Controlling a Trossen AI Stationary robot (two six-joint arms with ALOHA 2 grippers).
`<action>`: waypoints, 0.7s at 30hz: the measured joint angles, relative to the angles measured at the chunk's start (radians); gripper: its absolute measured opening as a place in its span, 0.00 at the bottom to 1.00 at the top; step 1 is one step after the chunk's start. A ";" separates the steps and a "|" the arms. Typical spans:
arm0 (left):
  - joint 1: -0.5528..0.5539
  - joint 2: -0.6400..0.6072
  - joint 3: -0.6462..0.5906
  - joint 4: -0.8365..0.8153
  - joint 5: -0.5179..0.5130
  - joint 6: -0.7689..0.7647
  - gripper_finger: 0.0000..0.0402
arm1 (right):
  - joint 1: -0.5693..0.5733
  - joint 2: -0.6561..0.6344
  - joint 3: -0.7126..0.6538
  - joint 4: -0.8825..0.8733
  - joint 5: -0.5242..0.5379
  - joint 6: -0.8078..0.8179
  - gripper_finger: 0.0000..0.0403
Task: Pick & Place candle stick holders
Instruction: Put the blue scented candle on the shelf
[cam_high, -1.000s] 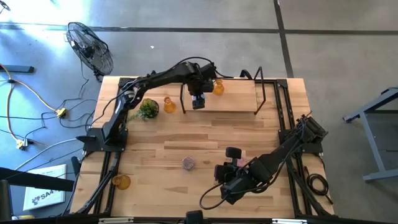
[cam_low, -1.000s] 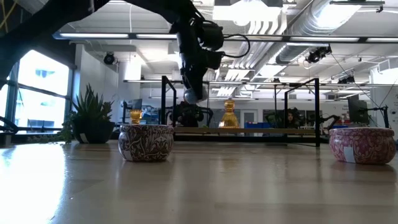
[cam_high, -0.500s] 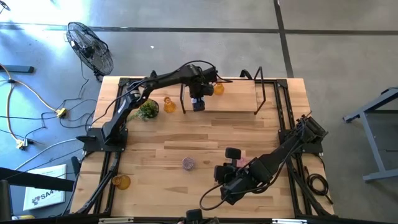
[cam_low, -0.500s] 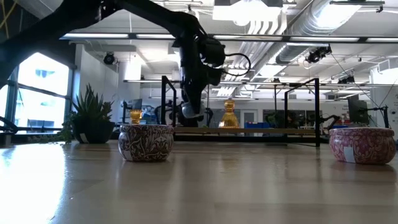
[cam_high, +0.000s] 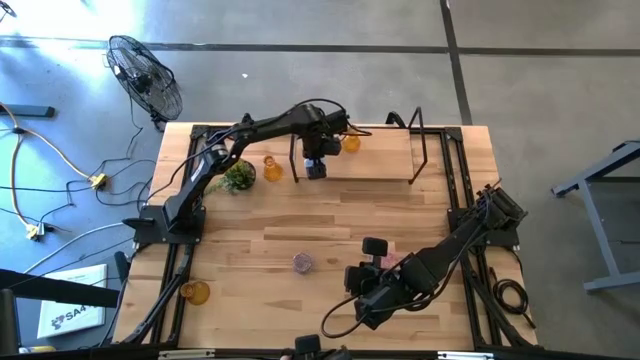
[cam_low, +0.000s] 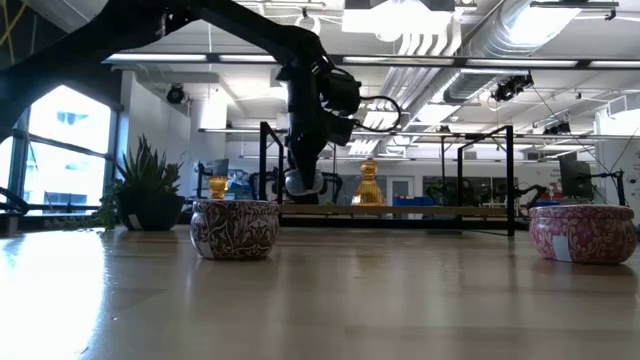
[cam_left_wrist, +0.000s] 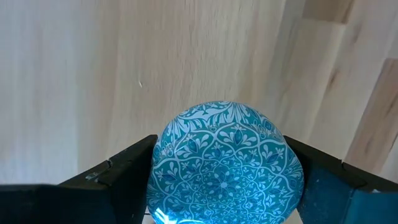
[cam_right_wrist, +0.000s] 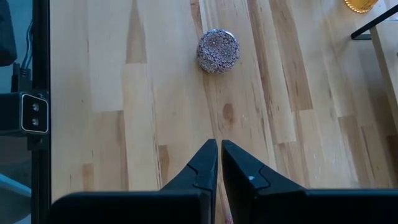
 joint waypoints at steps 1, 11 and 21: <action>0.003 0.001 0.000 -0.009 0.002 0.000 0.74 | 0.000 0.000 0.000 0.000 0.001 0.000 0.04; 0.002 0.041 0.000 -0.035 0.012 0.001 0.75 | 0.000 0.000 0.000 0.000 0.003 0.000 0.04; 0.001 0.046 0.002 -0.031 -0.010 0.000 0.82 | 0.000 0.000 0.000 0.000 0.007 0.000 0.04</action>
